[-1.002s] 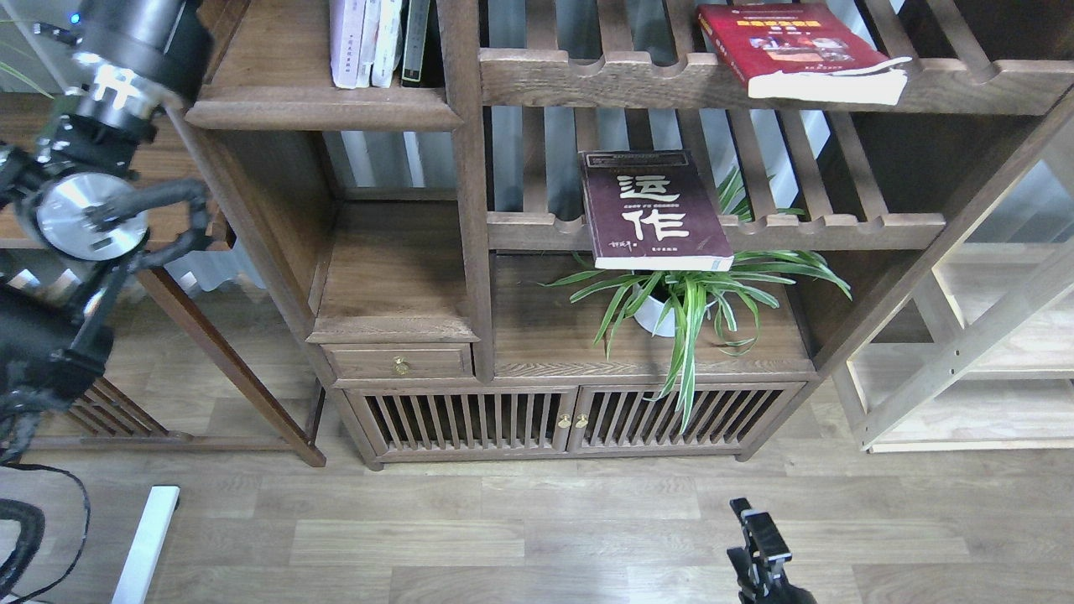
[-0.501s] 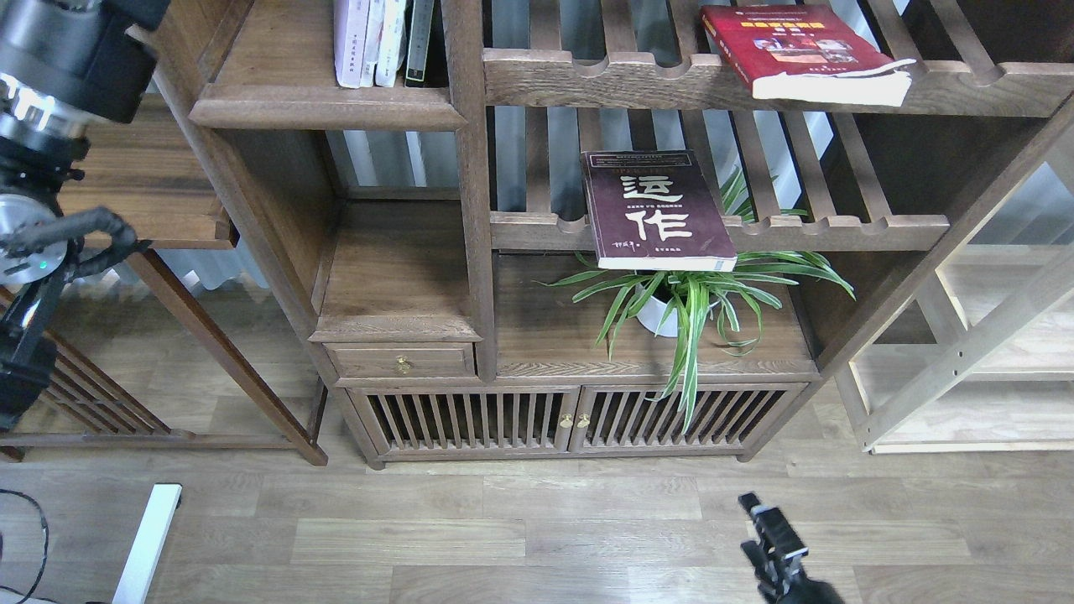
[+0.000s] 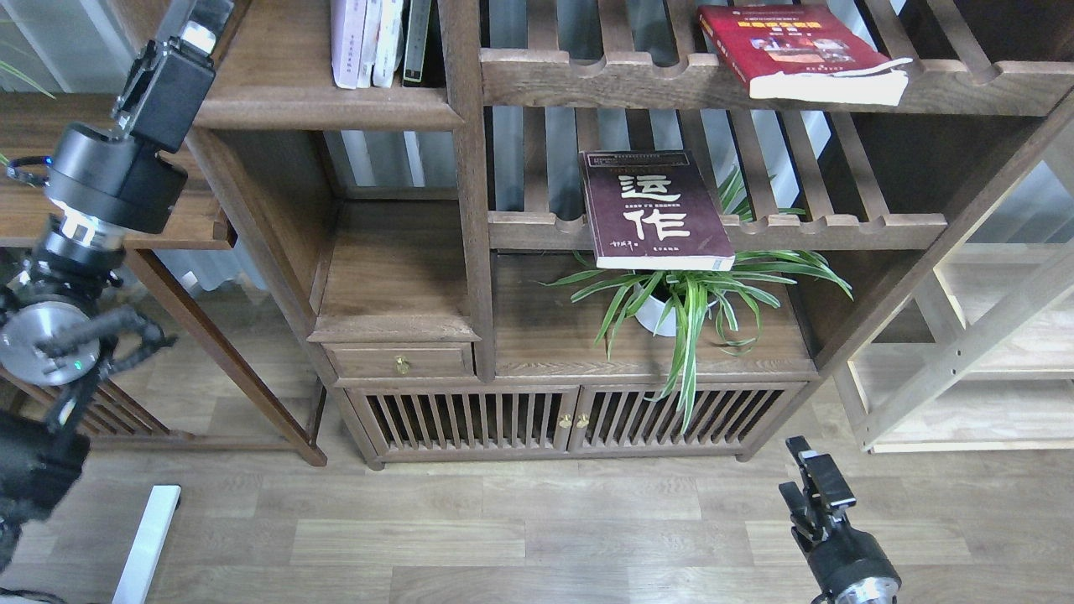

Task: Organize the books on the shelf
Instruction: 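Raise both grippers toward the maroon book on the middle shelf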

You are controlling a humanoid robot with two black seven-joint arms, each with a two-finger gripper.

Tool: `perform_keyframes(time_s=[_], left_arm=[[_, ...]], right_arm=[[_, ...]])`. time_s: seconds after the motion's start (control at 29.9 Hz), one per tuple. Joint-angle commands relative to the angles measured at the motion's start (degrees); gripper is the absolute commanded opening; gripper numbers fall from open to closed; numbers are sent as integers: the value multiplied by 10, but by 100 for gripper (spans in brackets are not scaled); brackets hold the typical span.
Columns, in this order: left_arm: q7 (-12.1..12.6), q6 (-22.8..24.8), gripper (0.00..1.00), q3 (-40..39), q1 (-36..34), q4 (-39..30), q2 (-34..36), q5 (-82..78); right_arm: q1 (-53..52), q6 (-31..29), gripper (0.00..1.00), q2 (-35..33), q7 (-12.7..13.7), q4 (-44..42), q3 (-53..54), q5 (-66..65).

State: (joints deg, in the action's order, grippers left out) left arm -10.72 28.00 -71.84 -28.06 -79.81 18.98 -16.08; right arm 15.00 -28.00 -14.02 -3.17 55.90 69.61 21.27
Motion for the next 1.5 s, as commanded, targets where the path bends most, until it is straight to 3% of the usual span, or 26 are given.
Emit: perform_keyframes(time_s=[0.0,0.67,0.94,1.47], left_arm=[[0,0,100,-1,38,0,-15,0],[0,0,100,-18,114,12,-116,1],[1,0,100,-34,147,12,-145,1],[2,0,100,-38,169,13,-158,1]], right_arm=[[6,0,100,0,0,-1,1,-2],[-29,0,99,-34,0,24,-18,0],[-114,0,100,-43,-5,22,-22,18],[-126,0,99,-46,-6,29,-8,22]])
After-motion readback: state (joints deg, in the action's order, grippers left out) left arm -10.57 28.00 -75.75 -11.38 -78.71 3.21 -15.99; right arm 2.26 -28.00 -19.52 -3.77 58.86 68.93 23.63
